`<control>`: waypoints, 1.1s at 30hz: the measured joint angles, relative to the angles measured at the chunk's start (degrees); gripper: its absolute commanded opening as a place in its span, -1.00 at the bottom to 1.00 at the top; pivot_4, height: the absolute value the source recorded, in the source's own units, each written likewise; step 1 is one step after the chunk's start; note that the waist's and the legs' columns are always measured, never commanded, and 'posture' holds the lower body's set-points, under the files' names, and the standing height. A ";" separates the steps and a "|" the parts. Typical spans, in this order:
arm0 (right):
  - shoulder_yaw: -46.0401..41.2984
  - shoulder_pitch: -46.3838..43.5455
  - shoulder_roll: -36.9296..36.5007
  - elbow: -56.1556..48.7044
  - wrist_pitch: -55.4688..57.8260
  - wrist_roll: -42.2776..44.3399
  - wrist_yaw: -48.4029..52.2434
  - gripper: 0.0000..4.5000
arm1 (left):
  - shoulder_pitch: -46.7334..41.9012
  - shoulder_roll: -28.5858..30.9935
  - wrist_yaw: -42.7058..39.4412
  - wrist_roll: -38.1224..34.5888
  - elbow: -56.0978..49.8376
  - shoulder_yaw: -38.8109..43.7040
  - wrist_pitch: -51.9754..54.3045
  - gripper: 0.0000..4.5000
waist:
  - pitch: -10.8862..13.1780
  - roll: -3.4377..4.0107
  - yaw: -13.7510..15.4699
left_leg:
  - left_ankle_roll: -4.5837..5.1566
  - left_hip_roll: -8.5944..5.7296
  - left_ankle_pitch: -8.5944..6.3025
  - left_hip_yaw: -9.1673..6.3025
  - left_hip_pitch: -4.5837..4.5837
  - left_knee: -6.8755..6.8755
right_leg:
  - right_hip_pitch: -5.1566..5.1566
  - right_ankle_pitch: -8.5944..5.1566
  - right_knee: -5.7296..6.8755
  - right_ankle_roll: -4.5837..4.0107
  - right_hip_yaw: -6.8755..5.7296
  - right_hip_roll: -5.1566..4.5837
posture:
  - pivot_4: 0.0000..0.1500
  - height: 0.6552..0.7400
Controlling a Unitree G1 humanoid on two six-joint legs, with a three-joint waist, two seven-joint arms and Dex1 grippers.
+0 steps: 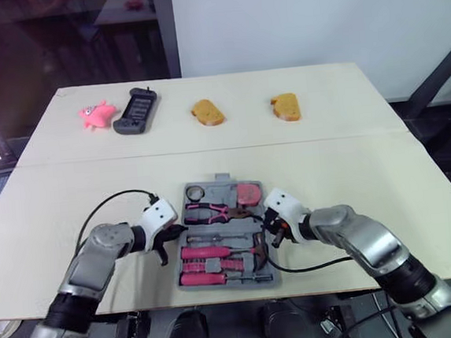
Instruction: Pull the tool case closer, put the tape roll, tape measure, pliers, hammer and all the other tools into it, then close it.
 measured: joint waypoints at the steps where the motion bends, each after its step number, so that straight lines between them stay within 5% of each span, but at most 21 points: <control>1: -0.01 0.97 0.12 -1.24 0.40 0.04 -0.01 -0.95 | 1.93 0.73 -0.06 -0.26 -1.86 0.60 0.44 -1.00 | 0.00 0.00 -0.33 | 0.00 0.00 0.00 0.00 0.02 -0.02 | 0.02 -0.01 -0.01 -0.01 0.00 -0.01 | 1.00 1.00; 10: -0.18 5.16 2.10 -7.61 5.85 0.05 -1.35 -0.95 | 10.29 2.48 0.83 -1.45 -10.01 3.23 4.21 -1.00 | 0.00 0.00 -0.84 | -0.01 0.00 0.00 0.01 0.12 -0.02 | 0.07 -0.05 0.00 -0.09 0.01 -0.01 | 1.00 1.00; 33: -2.18 2.84 4.33 -2.64 3.70 -1.33 -3.37 -0.95 | 4.18 -1.62 1.11 -0.55 -4.27 2.64 4.08 -1.00 | 0.00 0.02 -0.20 | -0.11 -0.03 0.07 -0.05 0.15 0.20 | 0.21 -0.07 0.00 -0.28 0.01 -0.02 | 1.00 1.00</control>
